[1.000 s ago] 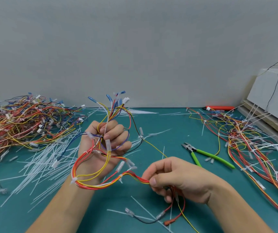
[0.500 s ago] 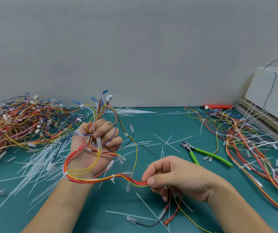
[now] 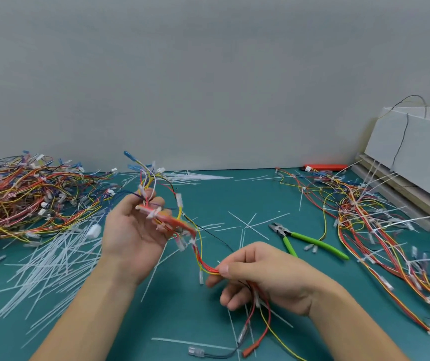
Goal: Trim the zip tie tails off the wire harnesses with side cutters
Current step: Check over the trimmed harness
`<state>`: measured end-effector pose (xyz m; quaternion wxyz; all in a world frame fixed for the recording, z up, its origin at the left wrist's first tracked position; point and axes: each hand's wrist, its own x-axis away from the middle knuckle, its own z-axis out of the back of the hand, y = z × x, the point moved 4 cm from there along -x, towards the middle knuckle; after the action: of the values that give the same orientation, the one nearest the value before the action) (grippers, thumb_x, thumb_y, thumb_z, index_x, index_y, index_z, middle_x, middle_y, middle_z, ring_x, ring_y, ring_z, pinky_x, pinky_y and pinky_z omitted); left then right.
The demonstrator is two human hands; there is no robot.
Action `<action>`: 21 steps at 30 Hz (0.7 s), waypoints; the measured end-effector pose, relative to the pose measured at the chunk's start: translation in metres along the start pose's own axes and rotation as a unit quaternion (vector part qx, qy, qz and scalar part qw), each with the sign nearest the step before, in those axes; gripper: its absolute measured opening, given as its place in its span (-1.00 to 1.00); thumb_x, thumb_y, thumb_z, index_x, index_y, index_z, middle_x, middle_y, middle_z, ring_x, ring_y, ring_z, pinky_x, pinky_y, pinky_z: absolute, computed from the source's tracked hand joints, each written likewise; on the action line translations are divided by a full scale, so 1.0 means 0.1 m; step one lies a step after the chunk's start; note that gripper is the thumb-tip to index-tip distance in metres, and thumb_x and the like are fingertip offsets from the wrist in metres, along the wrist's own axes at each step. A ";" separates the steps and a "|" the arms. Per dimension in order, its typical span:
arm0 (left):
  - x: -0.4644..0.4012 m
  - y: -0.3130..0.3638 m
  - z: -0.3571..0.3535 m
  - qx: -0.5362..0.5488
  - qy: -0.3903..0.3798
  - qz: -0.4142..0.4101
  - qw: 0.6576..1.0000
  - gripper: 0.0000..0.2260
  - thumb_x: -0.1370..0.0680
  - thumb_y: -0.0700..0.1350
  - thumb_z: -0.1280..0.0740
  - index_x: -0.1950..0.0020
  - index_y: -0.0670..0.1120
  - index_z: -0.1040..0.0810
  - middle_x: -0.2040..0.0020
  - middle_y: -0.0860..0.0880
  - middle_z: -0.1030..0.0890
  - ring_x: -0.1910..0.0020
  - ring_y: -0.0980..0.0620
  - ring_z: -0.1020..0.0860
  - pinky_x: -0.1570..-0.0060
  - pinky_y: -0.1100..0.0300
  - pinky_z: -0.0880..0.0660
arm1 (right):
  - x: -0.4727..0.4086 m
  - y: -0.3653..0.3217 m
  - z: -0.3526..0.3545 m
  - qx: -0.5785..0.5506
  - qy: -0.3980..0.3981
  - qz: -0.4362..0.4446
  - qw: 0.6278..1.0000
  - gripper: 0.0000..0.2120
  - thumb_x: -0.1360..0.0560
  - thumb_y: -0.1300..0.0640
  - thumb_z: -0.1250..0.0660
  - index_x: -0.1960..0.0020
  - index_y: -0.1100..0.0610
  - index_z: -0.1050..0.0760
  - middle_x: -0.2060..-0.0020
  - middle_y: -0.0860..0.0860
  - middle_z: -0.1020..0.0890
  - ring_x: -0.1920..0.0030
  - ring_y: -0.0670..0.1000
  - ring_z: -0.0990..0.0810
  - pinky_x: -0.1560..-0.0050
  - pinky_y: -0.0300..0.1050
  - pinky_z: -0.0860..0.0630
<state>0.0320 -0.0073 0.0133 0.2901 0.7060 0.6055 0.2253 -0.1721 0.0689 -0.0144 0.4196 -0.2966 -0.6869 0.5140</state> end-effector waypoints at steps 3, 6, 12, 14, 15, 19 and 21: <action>0.01 -0.02 -0.03 -0.012 0.019 0.006 1.000 -0.91 -0.51 -0.01 -0.28 0.16 0.02 -0.52 0.27 0.05 -0.42 0.44 0.09 -0.31 0.44 0.26 -0.26 | 0.01 -0.02 0.00 -0.025 -0.002 0.003 1.000 -0.81 -0.67 0.21 -0.32 -0.06 0.29 -0.68 -0.06 0.24 -0.71 0.19 0.08 -0.71 0.18 -0.17 -0.67; 0.02 -0.02 -0.06 -0.035 0.027 0.002 0.999 -0.90 -0.50 0.04 -0.35 0.13 0.04 -0.58 0.21 0.02 -0.57 0.40 0.07 -0.36 0.45 0.26 -0.28 | 0.00 -0.06 0.03 -0.094 0.026 0.008 0.995 -0.80 -0.67 0.20 -0.30 -0.06 0.28 -0.66 0.09 0.24 -0.69 0.27 0.07 -0.67 0.27 -0.15 -0.65; 0.03 -0.03 -0.09 -0.126 0.038 -0.044 0.990 -0.82 -0.51 0.11 -0.41 -0.04 0.10 -0.69 0.01 0.04 -0.70 0.36 0.12 -0.52 0.45 0.32 -0.43 | 0.01 -0.17 0.13 -0.268 0.074 0.018 0.960 -0.81 -0.49 0.16 -0.36 0.01 0.24 -0.66 0.18 0.17 -0.68 0.34 0.05 -0.66 0.36 -0.13 -0.64; 0.03 -0.04 -0.11 -0.149 0.045 -0.059 0.986 -0.76 -0.50 0.14 -0.39 -0.09 0.08 -0.66 -0.08 0.00 -0.71 0.36 0.11 -0.55 0.45 0.31 -0.46 | 0.01 -0.20 0.14 -0.322 0.075 0.034 0.943 -0.81 -0.48 0.17 -0.34 0.06 0.24 -0.69 0.15 0.19 -0.70 0.31 0.08 -0.70 0.31 -0.09 -0.68; 0.04 -0.04 -0.11 -0.151 0.044 -0.060 0.986 -0.74 -0.51 0.14 -0.38 -0.13 0.07 -0.63 -0.12 -0.02 -0.71 0.35 0.11 -0.56 0.44 0.31 -0.47 | 0.01 -0.21 0.15 -0.341 0.075 0.043 0.936 -0.80 -0.49 0.18 -0.33 0.07 0.24 -0.71 0.12 0.20 -0.71 0.29 0.09 -0.72 0.29 -0.07 -0.69; 0.04 -0.04 -0.12 -0.163 0.048 -0.055 0.984 -0.72 -0.60 0.12 -0.30 -0.23 0.02 -0.58 -0.17 -0.01 -0.71 0.28 0.10 -0.62 0.42 0.30 -0.50 | 0.00 -0.23 0.16 -0.372 0.071 0.074 0.922 -0.80 -0.53 0.16 -0.32 0.01 0.21 -0.69 0.02 0.19 -0.73 0.17 0.12 -0.75 0.19 -0.03 -0.71; 0.04 -0.04 -0.11 -0.170 0.046 -0.052 0.983 -0.78 -0.66 0.08 -0.25 -0.20 0.03 -0.60 -0.19 0.00 -0.70 0.23 0.10 -0.64 0.40 0.29 -0.51 | 0.01 -0.26 0.16 -0.376 0.066 0.097 0.919 -0.80 -0.52 0.13 -0.34 -0.01 0.18 -0.70 -0.08 0.19 -0.73 0.03 0.14 -0.76 0.09 -0.01 -0.72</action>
<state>0.0225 -0.0017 0.0182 0.3889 0.6030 0.6071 0.3416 -0.1862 0.0549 0.0089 0.2695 -0.5308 -0.7683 0.2353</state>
